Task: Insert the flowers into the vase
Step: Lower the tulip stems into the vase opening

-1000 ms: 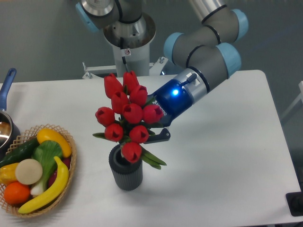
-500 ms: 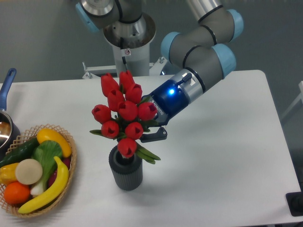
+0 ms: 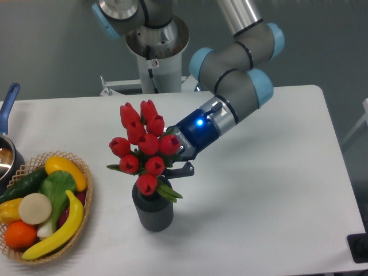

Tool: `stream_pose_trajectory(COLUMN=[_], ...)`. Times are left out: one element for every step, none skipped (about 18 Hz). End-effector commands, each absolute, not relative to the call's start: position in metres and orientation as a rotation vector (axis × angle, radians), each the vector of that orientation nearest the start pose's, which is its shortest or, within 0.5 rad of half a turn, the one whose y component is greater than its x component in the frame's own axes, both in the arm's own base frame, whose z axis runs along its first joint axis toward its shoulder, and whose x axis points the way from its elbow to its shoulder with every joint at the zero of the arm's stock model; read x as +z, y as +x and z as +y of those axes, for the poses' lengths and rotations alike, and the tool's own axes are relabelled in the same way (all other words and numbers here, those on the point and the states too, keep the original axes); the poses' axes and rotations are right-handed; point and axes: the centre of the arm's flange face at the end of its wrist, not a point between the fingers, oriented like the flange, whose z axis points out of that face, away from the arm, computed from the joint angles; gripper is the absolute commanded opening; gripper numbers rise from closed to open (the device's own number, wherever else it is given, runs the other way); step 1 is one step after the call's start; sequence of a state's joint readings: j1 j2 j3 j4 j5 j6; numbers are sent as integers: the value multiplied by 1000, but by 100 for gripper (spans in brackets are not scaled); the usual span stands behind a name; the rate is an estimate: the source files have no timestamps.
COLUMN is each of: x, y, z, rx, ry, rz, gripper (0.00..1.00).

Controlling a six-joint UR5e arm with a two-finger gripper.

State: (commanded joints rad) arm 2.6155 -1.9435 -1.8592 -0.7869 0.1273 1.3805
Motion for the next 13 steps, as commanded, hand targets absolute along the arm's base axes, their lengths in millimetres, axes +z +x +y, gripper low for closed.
stream_pose_trajectory(x=[310,303,295,290,287,284,282,276,272,270,268,266,265], y=[-373,-375,-377,-377,-378,-379,-380,-380,-381,-382,-382,-383,-384], z=[485,486,487,487,487,488,488,488,489,488,488,488,487], rx=[-428,-425,-424,-422,-418,-420,-421,-426,-427,-425,-427,-430,-430], ry=[-1673,-1671,-1671,-1669,-1668,-1669,-1669,-1670,-1670,-1670,-1671,-1672,-1673], rz=[383,389,391,397,400,399,398,395,396,397,394,390,385], gripper=[22,23,23,23,23,24,24,24,26,27,31,37,43])
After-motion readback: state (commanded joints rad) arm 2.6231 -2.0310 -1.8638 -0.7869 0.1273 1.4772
